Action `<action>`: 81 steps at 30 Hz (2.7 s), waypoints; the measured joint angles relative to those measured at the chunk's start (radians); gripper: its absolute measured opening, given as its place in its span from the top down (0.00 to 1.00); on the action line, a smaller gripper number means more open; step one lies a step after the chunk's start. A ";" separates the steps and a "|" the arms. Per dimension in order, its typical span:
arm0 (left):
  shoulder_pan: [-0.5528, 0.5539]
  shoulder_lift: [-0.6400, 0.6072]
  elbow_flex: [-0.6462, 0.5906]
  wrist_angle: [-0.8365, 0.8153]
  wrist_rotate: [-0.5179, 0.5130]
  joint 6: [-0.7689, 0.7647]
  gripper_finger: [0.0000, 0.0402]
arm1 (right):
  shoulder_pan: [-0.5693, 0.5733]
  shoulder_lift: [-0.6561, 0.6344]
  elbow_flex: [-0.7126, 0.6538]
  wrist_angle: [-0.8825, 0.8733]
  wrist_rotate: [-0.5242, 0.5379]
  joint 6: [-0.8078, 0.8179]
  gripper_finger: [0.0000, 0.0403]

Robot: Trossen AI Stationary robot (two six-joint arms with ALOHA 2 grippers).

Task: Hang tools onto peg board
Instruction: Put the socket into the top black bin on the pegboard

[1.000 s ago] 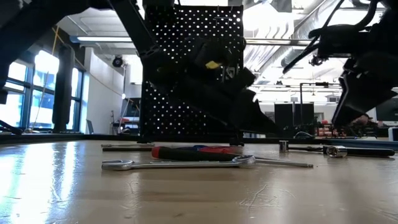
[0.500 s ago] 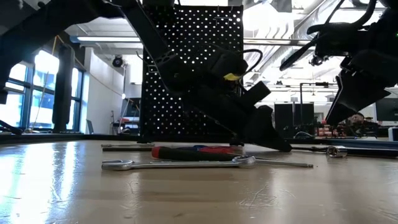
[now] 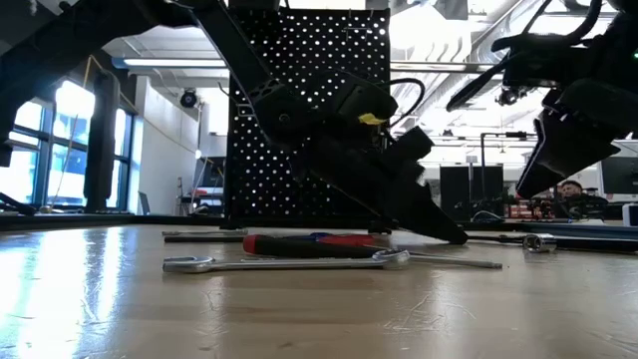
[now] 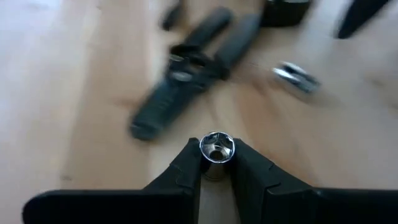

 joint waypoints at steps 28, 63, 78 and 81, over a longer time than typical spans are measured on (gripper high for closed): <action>0.030 -0.332 -0.001 -0.307 0.555 -0.103 0.88 | 0.047 -0.003 0.004 0.594 0.436 -0.925 0.59; 0.030 -0.334 -0.001 -0.165 0.617 -0.290 0.88 | 0.015 -0.004 0.004 0.814 0.470 -1.172 0.83; 0.043 -0.341 -0.001 -0.165 0.665 -0.337 0.78 | 0.015 -0.004 0.013 0.848 0.473 -1.169 0.84; 0.043 -0.350 0.000 -0.158 0.676 -0.331 0.77 | 0.030 -0.004 0.033 0.848 0.491 -1.200 0.84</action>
